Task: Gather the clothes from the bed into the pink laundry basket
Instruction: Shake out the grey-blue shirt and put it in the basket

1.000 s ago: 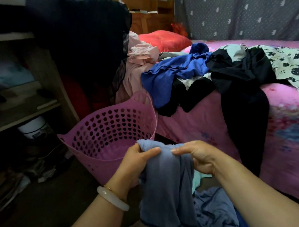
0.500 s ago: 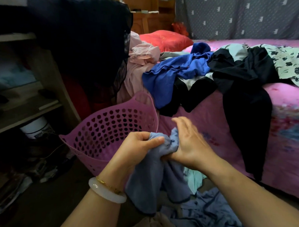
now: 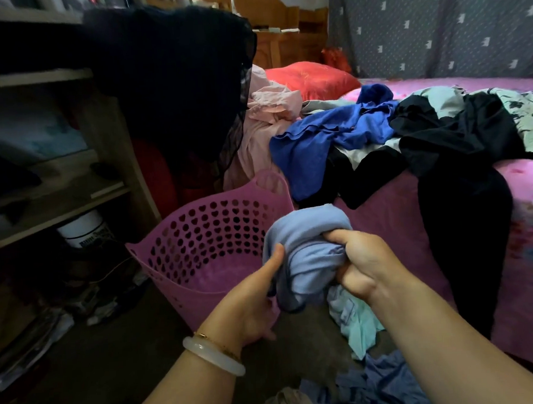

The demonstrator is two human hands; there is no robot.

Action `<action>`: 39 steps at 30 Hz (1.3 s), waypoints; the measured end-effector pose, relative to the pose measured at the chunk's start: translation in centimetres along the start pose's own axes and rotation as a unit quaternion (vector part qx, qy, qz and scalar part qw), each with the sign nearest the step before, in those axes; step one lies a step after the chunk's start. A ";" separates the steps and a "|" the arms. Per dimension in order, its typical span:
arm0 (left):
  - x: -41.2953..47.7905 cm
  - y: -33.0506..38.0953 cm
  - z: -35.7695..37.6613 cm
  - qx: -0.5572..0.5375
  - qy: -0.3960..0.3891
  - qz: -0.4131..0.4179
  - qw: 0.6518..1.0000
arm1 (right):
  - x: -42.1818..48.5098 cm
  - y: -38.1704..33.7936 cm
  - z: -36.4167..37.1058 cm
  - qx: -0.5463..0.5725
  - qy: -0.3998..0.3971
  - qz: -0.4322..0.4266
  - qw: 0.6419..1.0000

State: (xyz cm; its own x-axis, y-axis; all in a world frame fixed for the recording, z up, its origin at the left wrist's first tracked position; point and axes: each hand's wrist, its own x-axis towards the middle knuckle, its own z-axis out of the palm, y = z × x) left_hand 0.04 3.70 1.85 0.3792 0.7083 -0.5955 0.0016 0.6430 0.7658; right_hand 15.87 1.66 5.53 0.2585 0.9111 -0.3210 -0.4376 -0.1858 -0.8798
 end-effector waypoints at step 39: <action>5.4 -3.4 5.9 0.066 0.099 0.075 0.990 | 8.3 15.1 -14.6 -0.581 -0.034 0.114 0.805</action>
State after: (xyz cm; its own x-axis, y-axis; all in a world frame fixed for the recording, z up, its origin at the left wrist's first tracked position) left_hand 7.53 3.65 -2.58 0.1950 0.8445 -0.4988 0.0859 0.4919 0.8664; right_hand 23.97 1.02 -15.56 0.2207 0.8148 -0.5361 0.6444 -0.5344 -0.5469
